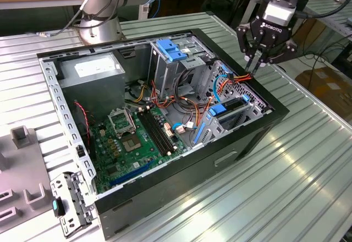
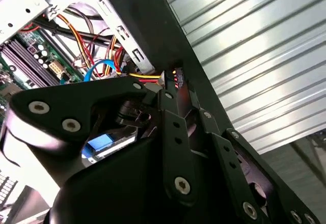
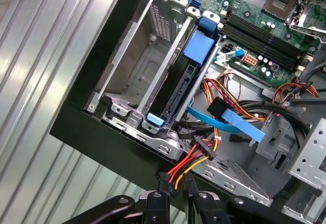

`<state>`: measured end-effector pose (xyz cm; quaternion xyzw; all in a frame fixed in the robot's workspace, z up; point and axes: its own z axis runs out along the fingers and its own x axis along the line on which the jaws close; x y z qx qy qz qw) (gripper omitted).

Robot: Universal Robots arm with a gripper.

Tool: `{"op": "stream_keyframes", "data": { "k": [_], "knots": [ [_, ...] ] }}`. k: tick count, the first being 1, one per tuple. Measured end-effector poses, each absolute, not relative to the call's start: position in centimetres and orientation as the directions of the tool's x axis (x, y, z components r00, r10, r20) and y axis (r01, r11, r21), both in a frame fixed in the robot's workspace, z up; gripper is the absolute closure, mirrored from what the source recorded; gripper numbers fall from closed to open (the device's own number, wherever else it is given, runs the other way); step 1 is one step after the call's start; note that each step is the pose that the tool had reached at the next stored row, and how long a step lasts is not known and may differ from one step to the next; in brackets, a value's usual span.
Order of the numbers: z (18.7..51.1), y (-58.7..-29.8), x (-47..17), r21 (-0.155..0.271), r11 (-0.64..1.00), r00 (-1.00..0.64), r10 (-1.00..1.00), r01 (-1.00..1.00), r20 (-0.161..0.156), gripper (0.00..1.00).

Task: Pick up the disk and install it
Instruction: 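Insert the first disk wire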

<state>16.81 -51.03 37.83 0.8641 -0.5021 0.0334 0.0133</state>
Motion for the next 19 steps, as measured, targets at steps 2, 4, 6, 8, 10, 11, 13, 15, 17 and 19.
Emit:
{"op": "stream_keyframes", "data": {
  "k": [2, 4, 6, 8, 10, 11, 13, 15, 17, 19],
  "knots": [
    [37.81, -51.03, 16.82, -0.011, -0.536, 0.534, -0.843, -0.844, 0.071, 0.75],
    [37.79, -51.03, 16.81, -0.011, -0.573, 0.571, -0.818, -0.819, 0.071, 0.75],
    [37.76, -51.03, 16.81, -0.011, -0.610, 0.608, -0.791, -0.792, 0.071, 0.75],
    [37.74, -51.03, 16.81, -0.011, -0.642, 0.640, -0.765, -0.767, 0.071, 0.75],
    [37.72, -51.03, 16.81, -0.010, -0.679, 0.676, -0.733, -0.734, 0.071, 0.75],
    [37.71, -51.03, 16.81, -0.011, -0.691, 0.689, -0.721, -0.723, 0.071, 0.75],
    [37.69, -51.28, 16.81, -0.014, -0.712, 0.709, -0.701, -0.702, 0.074, 0.75],
    [37.69, -51.34, 16.81, -0.014, -0.713, 0.710, -0.700, -0.701, 0.075, 0.75],
    [37.69, -51.35, 16.81, -0.014, -0.713, 0.710, -0.700, -0.701, 0.075, 0.75],
    [37.69, -51.35, 16.81, -0.014, -0.713, 0.710, -0.700, -0.701, 0.075, 0.75]
  ]
}}
